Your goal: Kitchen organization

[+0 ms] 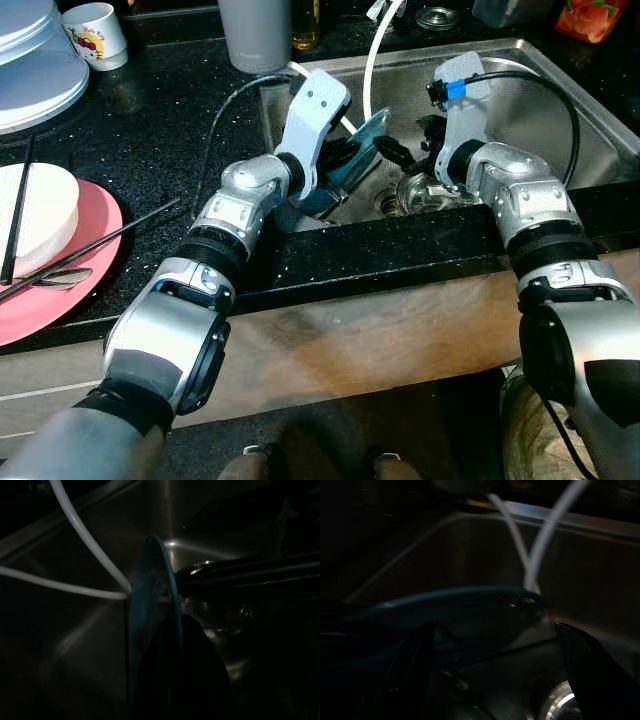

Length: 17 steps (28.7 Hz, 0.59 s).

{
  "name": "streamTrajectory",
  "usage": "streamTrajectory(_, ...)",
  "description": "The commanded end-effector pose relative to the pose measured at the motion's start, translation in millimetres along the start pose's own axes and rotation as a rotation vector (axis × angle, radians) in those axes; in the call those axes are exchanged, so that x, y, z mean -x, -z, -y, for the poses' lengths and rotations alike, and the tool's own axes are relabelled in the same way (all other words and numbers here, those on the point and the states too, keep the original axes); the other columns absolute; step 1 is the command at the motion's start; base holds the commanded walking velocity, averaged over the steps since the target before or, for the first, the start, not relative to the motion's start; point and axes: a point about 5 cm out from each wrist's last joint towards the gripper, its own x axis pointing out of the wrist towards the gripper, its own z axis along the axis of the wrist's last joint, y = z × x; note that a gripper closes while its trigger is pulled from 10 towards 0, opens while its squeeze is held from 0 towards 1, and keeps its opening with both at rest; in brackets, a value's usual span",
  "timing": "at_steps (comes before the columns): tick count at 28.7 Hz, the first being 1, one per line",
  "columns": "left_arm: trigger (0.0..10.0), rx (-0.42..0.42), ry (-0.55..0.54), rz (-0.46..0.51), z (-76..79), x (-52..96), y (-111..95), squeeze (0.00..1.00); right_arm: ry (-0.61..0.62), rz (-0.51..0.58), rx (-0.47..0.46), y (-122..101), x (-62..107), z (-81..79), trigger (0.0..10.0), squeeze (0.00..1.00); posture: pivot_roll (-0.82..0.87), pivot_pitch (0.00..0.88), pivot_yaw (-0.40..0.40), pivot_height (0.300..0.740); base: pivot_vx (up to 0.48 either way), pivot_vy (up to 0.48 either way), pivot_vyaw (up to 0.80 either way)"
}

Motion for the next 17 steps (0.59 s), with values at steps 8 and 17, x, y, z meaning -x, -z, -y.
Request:
streamTrajectory(8,0.0,-0.060,-0.002,-0.046,0.1,-4.0,-2.4,0.00,-0.058,-0.033,0.029,3.0,1.7,-4.9,10.0,0.00,-0.01,0.224,0.045,0.740,0.000,0.000,0.00)
streamTrajectory(17,10.0,-0.067,-0.036,-0.062,-2.8,-4.4,-2.3,0.00,-0.055,-0.041,0.038,2.6,3.5,-4.0,10.0,0.00,-0.01,0.223,0.045,0.740,0.000,0.000,0.00)
